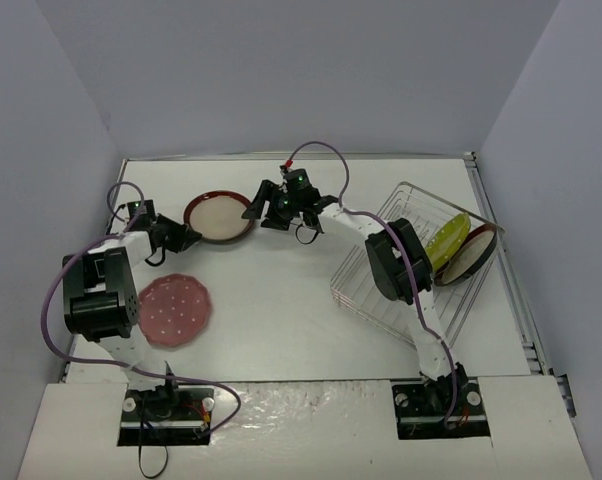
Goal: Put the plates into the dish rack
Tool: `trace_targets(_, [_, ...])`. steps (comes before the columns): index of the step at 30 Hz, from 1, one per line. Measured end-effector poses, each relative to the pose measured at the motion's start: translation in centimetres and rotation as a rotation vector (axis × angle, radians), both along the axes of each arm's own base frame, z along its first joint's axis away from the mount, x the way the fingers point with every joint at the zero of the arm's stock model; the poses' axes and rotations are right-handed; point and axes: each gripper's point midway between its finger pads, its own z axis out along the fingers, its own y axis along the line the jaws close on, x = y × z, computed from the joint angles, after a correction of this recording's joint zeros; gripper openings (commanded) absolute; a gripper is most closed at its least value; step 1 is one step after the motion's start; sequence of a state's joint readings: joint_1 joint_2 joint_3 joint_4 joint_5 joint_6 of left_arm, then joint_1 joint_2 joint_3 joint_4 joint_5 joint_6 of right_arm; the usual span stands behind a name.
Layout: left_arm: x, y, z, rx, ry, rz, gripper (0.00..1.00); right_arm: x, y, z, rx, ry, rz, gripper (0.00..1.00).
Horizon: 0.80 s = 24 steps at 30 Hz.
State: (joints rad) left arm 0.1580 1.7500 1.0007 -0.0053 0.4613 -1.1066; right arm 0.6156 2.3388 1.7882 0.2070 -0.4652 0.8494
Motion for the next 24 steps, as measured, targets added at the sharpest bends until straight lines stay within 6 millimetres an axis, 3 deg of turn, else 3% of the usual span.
trace_targets(5, [0.5,-0.6,0.5,-0.027,-0.024,0.003,0.0,0.1,0.3,0.3,0.024,0.002,-0.001,0.66])
trace_targets(15, [0.6,-1.1,0.6,-0.07,-0.038,0.015,0.0,0.0,0.5,-1.7,0.023,0.049,-0.014,0.66])
trace_targets(24, [0.7,-1.6,0.9,-0.076,-0.049,0.011,0.0,0.2,0.9,-1.7,0.061,0.07,-0.033,0.66])
